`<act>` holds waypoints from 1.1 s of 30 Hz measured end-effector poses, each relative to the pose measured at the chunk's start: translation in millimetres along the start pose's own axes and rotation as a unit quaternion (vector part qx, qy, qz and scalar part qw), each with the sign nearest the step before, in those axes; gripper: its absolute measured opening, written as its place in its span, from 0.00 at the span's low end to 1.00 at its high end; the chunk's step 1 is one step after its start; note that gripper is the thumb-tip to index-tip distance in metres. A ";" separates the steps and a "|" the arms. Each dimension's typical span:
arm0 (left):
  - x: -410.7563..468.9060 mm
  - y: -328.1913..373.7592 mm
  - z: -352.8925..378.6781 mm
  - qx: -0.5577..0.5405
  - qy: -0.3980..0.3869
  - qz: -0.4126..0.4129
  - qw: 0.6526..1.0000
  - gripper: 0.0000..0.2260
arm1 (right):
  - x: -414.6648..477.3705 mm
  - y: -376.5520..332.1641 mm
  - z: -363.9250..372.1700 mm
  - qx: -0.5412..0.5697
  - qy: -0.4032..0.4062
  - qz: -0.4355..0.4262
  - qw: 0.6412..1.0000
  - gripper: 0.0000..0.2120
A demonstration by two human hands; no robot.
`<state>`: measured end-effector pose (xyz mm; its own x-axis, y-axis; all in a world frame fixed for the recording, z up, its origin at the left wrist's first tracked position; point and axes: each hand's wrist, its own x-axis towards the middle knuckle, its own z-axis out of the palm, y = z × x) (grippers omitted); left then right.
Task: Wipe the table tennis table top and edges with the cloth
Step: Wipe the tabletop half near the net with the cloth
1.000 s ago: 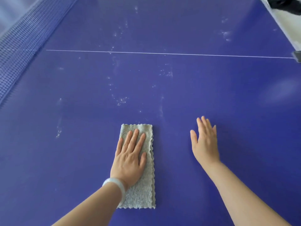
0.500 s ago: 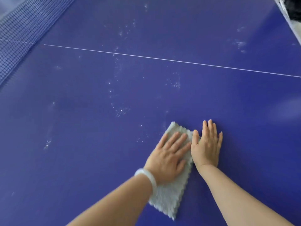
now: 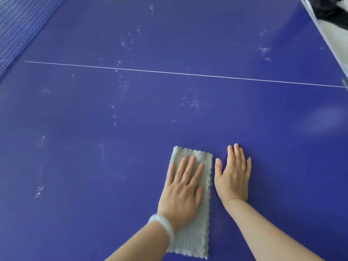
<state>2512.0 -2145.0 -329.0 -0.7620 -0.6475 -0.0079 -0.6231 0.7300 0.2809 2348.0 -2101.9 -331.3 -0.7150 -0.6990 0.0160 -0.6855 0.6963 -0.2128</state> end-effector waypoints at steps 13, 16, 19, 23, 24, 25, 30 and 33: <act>16.8 -51.0 -40.2 -0.098 0.036 0.038 0.994 0.26 | -1.0 -1.1 -0.7 0.028 0.013 0.000 1.000 0.32; -10.9 -89.1 -43.0 -0.054 0.011 -0.040 0.998 0.25 | -1.3 -3.0 -4.1 0.021 0.000 -0.004 1.000 0.29; 10.5 -106.2 -45.9 -0.039 -0.023 -0.077 0.996 0.26 | 0.9 -2.7 -9.6 0.024 -0.034 0.012 0.999 0.27; 33.0 -108.5 -47.8 -0.123 -0.035 -0.093 0.987 0.25 | -14.2 -53.7 -16.2 0.075 0.034 0.003 0.997 0.24; 33.8 -107.1 -48.9 -0.161 -0.035 -0.099 0.981 0.24 | -27.0 -79.1 -12.4 0.111 0.066 -0.059 0.990 0.23; 33.8 -105.5 -51.1 -0.213 -0.035 -0.105 0.971 0.24 | -41.7 -106.6 -6.7 0.153 0.071 -0.115 0.979 0.24; 41.6 -119.1 -74.1 -0.334 0.012 -0.109 0.936 0.23 | -68.9 -155.5 20.6 0.086 -0.049 -0.162 0.982 0.30; 59.1 -148.3 -77.9 -0.162 0.045 -0.075 0.983 0.24 | -47.1 -123.1 19.4 0.058 -0.029 -0.150 0.987 0.29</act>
<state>2573.1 -2308.5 -296.3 -0.6376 -0.7703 0.0083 -0.6280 0.5259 0.5736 2468.7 -2157.9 -324.7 -0.4718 -0.8807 0.0405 -0.8420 0.4365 -0.3169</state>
